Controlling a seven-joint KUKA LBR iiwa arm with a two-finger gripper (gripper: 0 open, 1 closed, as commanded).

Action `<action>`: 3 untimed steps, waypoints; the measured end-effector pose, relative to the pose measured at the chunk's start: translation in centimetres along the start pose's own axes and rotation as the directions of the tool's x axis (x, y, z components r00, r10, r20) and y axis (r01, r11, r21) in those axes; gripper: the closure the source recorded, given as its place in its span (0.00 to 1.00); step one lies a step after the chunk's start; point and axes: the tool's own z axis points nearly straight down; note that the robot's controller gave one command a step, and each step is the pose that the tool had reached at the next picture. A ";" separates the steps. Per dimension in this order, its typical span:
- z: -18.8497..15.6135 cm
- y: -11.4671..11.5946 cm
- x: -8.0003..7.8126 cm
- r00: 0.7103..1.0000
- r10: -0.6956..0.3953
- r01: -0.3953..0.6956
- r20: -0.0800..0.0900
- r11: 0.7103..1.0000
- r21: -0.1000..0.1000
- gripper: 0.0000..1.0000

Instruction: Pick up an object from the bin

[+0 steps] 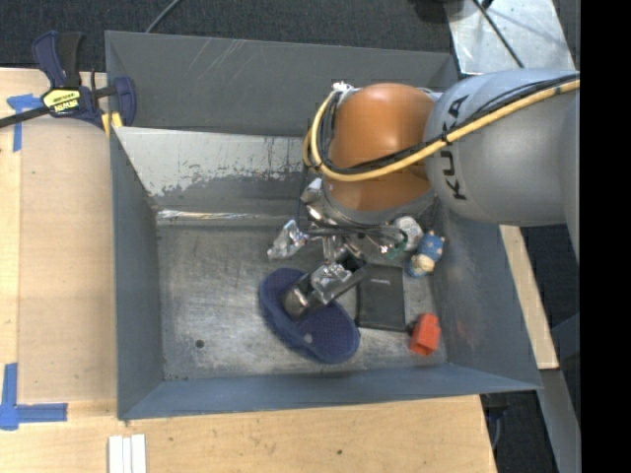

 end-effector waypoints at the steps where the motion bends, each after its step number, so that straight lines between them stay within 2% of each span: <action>1: -11.9 3.6 2.0 0.818 -0.575 0.575 0.013 0.818 0.015 1.00; 2: -4.5 2.3 2.8 0.945 -0.328 0.328 0.011 0.945 0.006 1.00; 3: -4.5 2.5 2.9 0.958 -0.287 0.287 0.011 0.958 0.006 1.00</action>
Offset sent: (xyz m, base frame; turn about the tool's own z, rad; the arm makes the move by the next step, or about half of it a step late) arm -0.0394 0.0140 0.1165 -0.6135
